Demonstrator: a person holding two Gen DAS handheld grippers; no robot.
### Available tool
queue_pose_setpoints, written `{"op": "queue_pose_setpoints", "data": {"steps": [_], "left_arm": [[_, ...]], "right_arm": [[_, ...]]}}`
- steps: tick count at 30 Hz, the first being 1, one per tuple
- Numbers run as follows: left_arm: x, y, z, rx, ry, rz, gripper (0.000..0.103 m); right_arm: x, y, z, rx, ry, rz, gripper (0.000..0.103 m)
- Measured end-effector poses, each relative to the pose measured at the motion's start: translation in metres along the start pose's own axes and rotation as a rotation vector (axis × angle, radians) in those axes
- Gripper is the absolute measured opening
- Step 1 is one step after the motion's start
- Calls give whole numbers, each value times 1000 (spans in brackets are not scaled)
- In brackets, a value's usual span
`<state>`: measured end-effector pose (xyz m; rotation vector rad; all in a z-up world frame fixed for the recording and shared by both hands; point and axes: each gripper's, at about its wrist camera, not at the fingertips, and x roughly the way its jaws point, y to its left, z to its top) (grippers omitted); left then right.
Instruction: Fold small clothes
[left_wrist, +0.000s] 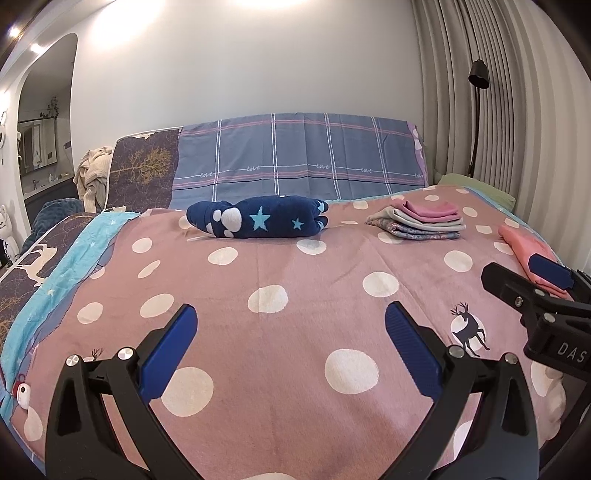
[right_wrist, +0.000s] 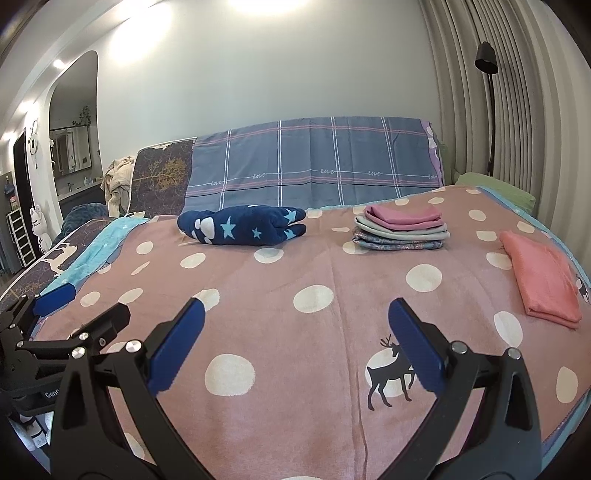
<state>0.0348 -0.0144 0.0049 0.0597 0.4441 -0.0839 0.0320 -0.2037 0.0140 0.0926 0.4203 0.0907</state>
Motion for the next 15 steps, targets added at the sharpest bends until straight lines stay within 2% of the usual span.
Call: {"op": "queue_pose_setpoints", "data": {"steps": [15], "left_arm": [[-1,-1,0,10,6,-6,102]], "right_arm": [[2,-3,0,14,10,-3,101]]}}
